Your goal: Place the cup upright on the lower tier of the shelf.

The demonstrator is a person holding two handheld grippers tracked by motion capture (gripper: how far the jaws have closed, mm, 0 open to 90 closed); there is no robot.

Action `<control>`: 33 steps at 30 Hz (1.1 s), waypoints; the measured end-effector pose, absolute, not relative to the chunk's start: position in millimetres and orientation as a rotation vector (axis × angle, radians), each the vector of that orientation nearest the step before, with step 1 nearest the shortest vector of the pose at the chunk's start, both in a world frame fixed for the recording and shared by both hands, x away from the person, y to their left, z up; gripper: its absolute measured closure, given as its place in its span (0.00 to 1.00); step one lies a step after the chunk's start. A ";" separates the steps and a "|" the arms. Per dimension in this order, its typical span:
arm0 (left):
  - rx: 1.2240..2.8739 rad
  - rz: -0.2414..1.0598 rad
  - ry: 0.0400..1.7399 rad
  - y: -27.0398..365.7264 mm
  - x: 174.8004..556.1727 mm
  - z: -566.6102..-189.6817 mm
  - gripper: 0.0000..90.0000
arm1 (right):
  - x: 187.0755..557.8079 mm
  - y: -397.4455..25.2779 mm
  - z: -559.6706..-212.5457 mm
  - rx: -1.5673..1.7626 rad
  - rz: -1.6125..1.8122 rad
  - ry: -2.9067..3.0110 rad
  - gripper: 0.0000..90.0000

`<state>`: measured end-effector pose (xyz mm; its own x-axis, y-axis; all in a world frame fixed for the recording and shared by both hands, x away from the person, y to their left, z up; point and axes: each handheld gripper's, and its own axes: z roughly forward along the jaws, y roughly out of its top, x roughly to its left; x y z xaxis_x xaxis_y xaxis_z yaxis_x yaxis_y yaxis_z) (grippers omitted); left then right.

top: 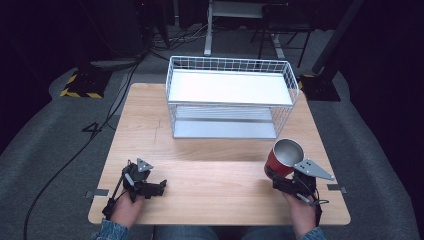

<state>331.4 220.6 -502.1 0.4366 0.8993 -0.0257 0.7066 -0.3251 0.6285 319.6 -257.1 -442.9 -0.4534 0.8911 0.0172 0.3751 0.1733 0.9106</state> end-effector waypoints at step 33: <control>1.937 0.468 1.441 286.2 270.0 -488.7 0.04 | 397.9 -205.4 -426.0 1.120 1.260 2.075 0.19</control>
<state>270.0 286.2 -488.7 0.3258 0.9398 -0.1033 0.6994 -0.1660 0.6952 397.9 -205.4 -426.0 -0.5606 0.8277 0.0236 0.4027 0.2476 0.8812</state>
